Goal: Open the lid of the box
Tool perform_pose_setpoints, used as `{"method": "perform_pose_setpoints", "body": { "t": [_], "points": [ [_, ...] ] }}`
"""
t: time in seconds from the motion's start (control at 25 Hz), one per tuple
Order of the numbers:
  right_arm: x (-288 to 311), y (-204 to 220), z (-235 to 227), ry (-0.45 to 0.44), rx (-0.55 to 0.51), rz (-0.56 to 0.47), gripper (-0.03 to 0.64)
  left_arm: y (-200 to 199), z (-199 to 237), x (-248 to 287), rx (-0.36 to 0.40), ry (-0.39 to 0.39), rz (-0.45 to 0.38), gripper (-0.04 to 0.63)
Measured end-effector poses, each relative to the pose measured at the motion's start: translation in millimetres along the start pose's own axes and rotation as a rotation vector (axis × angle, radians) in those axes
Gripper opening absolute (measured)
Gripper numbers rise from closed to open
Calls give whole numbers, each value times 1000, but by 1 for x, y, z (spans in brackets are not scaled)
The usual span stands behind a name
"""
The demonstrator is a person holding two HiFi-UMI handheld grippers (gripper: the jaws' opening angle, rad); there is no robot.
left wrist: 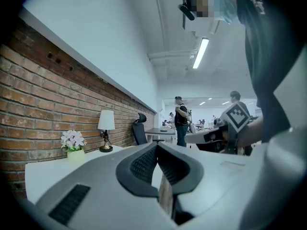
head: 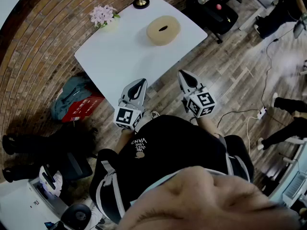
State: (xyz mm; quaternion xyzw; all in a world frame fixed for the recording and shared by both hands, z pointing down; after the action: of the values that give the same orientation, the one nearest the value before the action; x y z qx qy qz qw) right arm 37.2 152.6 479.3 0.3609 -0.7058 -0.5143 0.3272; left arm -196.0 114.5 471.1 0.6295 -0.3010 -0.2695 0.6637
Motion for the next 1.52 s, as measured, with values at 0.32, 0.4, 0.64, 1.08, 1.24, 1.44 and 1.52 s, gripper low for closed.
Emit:
{"method": "perform_pose_setpoints", "body": {
  "t": [0.32, 0.4, 0.64, 1.08, 1.24, 1.44, 1.52],
  "points": [
    [15, 0, -5, 40, 29, -65, 5, 5, 25, 8, -7, 4, 5, 9],
    [21, -1, -5, 53, 34, -75, 5, 5, 32, 11, -11, 14, 4, 9],
    [31, 1, -7, 84, 37, -92, 5, 13, 46, 23, -17, 50, 12, 9],
    [43, -16, -63, 30, 36, -60, 5, 13, 39, 69, -24, 2, 40, 9],
    [54, -27, -94, -29, 32, -47, 5, 9, 33, 90, -23, -62, 32, 9],
    [59, -39, -131, -113, 25, -22, 5, 6, 17, 115, -33, -152, 25, 9],
    [60, -45, -147, -142, 18, -15, 5, 6, 9, 125, -39, -184, 21, 9]
  ]
}}
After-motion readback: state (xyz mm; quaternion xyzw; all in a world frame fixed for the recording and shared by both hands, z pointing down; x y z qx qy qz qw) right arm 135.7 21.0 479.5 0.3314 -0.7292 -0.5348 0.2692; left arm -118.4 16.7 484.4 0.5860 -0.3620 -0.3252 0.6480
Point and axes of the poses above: the fingertips, and each gripper's own axes: x forward along the fingers, z to its left, y out of its underside, the point moved 8 cm from there along -x, backward along the fingers, and after that the axes turned 14 degrees about -y, right-handed, at the moved point
